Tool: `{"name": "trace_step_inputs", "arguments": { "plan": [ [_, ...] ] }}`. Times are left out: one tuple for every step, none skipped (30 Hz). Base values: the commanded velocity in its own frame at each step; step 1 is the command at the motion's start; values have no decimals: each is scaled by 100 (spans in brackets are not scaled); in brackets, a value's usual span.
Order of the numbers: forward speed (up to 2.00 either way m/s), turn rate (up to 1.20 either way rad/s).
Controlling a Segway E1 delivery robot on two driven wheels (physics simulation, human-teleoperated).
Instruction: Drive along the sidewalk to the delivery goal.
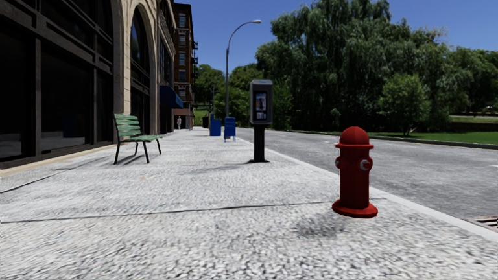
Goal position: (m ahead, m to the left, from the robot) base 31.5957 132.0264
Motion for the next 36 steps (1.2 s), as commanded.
{"name": "trace_step_inputs", "arguments": {
  "plan": [
    [200,41],
    [200,41],
    [200,41],
    [200,41],
    [200,41],
    [200,41],
    [200,41],
    [200,41],
    [200,41],
    [200,41],
    [200,41],
    [200,41],
    [200,41],
    [200,41],
    [200,41],
    [200,40],
    [200,36],
    [200,36],
    [200,24],
    [200,16],
    [200,12],
    [200,12],
    [200,9],
    [200,5],
    [200,3],
    [200,3],
    [200,1],
    [200,0],
    [200,0],
    [200,0],
    [200,0],
    [200,0],
    [200,0],
    [200,0],
    [200,0],
    [200,0]
  ]
}}
